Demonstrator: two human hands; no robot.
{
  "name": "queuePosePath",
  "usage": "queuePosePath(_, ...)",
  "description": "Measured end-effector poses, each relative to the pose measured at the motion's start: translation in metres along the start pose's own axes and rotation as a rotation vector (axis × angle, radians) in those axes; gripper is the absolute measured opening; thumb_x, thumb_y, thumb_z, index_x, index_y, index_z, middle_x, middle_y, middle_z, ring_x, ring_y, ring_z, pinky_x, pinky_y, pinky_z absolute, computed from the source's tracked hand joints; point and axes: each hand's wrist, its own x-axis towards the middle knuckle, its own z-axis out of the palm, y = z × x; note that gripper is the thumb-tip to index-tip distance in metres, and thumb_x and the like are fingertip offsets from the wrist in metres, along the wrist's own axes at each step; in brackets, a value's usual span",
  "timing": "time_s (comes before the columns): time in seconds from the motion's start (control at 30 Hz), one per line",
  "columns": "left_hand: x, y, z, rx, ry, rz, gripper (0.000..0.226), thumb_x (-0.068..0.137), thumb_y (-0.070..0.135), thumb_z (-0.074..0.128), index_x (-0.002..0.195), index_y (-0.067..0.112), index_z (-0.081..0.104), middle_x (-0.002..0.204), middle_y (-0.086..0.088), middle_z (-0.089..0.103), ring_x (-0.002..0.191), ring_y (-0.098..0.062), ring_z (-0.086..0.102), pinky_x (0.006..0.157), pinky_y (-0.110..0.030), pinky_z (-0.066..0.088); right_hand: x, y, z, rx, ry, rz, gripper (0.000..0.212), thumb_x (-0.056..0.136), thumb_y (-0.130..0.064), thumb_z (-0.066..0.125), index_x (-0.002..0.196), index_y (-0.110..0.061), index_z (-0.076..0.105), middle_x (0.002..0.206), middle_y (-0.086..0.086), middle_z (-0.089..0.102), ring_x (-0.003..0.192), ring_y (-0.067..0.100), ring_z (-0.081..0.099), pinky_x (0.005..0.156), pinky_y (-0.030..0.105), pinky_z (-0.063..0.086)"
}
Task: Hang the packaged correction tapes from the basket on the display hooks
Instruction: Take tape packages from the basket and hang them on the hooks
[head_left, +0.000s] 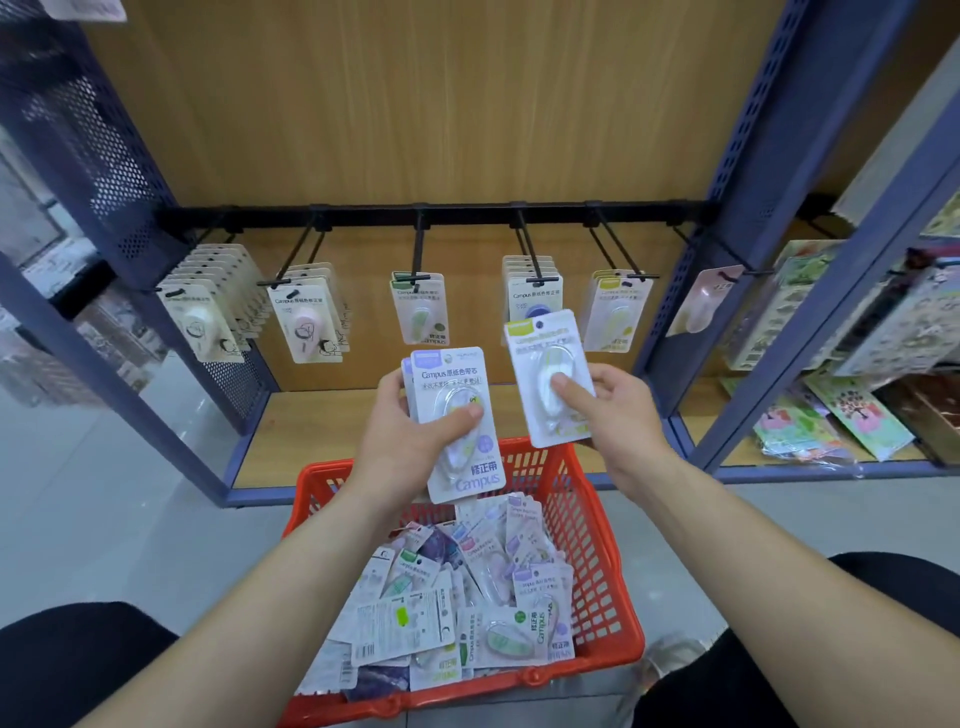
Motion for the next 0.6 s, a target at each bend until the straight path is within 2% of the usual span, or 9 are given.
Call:
queuePosePath(0.07, 0.003, 0.0, 0.002, 0.002, -0.017, -0.008, 0.061, 0.079, 0.016, 0.087, 0.127, 0.027, 0.051, 0.113, 0.002, 0.073, 0.091, -0.012, 0.076, 0.08, -0.037, 0.062, 0.019, 0.007, -0.016, -0.051, 0.054, 0.025, 0.008, 0.096, -0.024, 0.071, 0.1, -0.018, 0.07, 0.098, 0.003, 0.077, 0.089, 0.024, 0.073, 0.08, 0.044, 0.059)
queuePosePath(0.17, 0.007, 0.0, 0.007, 0.007, -0.034, -0.02, 0.062, 0.079, 0.017, 0.087, 0.128, 0.027, 0.051, 0.114, 0.002, 0.073, 0.093, -0.014, 0.076, 0.079, -0.037, 0.062, 0.044, 0.018, -0.039, -0.066, 0.154, 0.063, 0.015, 0.099, -0.027, 0.066, 0.107, -0.014, 0.066, 0.107, 0.007, 0.073, 0.095, 0.028, 0.071, 0.075, 0.043, 0.059)
queuePosePath(0.23, 0.01, 0.0, 0.011, 0.005, -0.056, -0.027, 0.062, 0.079, 0.016, 0.086, 0.128, 0.028, 0.051, 0.114, 0.003, 0.074, 0.093, -0.014, 0.076, 0.079, -0.037, 0.063, 0.059, 0.023, -0.05, -0.048, 0.195, 0.059, 0.018, 0.1, -0.029, 0.065, 0.11, -0.015, 0.063, 0.113, 0.008, 0.072, 0.098, 0.028, 0.071, 0.078, 0.046, 0.061)
queuePosePath(0.3, 0.013, 0.0, 0.013, 0.005, -0.082, -0.027, 0.06, 0.08, 0.015, 0.085, 0.126, 0.03, 0.051, 0.112, 0.005, 0.074, 0.09, -0.012, 0.076, 0.072, -0.031, 0.062, 0.072, 0.024, -0.055, -0.005, 0.212, 0.043, 0.018, 0.1, -0.029, 0.064, 0.113, -0.017, 0.061, 0.113, 0.004, 0.071, 0.099, 0.026, 0.071, 0.079, 0.046, 0.062)
queuePosePath(0.37, 0.016, -0.002, 0.015, 0.007, -0.103, -0.029, 0.058, 0.081, 0.014, 0.085, 0.125, 0.03, 0.051, 0.111, 0.005, 0.075, 0.088, -0.011, 0.076, 0.065, -0.026, 0.061, 0.084, 0.021, -0.056, 0.043, 0.225, 0.028, 0.013, 0.101, -0.029, 0.063, 0.111, -0.021, 0.061, 0.11, 0.0, 0.071, 0.099, 0.024, 0.071, 0.075, 0.042, 0.061)
queuePosePath(0.43, 0.02, -0.004, 0.016, 0.011, -0.114, -0.034, 0.058, 0.081, 0.011, 0.084, 0.127, 0.028, 0.052, 0.11, 0.004, 0.075, 0.087, -0.01, 0.076, 0.062, -0.023, 0.06, 0.093, 0.02, -0.054, 0.093, 0.248, 0.028, 0.005, 0.101, -0.03, 0.062, 0.103, -0.025, 0.06, 0.108, -0.003, 0.07, 0.098, 0.023, 0.071, 0.078, 0.044, 0.062)
queuePosePath(0.6, 0.029, -0.01, 0.017, 0.011, -0.117, -0.04, 0.059, 0.08, 0.005, 0.083, 0.129, 0.023, 0.054, 0.106, 0.004, 0.077, 0.085, -0.009, 0.076, 0.059, -0.019, 0.057, 0.105, 0.026, -0.052, 0.134, 0.302, 0.046, 0.005, 0.102, -0.029, 0.061, 0.097, -0.028, 0.059, 0.109, -0.003, 0.067, 0.096, 0.018, 0.07, 0.076, 0.039, 0.063)
